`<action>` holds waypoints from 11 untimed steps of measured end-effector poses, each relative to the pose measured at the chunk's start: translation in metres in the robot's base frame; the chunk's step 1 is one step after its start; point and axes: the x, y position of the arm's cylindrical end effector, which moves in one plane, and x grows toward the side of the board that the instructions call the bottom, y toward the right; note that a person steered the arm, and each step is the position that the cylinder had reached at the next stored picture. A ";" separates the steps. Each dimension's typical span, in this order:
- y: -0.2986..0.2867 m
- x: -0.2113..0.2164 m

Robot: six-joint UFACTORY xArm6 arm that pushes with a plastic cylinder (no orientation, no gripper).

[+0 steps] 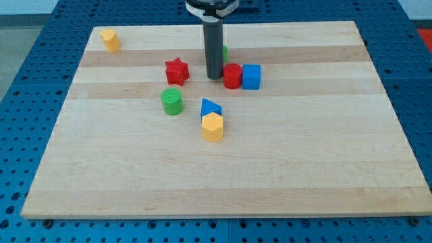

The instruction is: Push the green star to the top center of the board

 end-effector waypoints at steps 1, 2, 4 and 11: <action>0.003 -0.002; 0.003 -0.008; 0.003 -0.031; 0.003 -0.044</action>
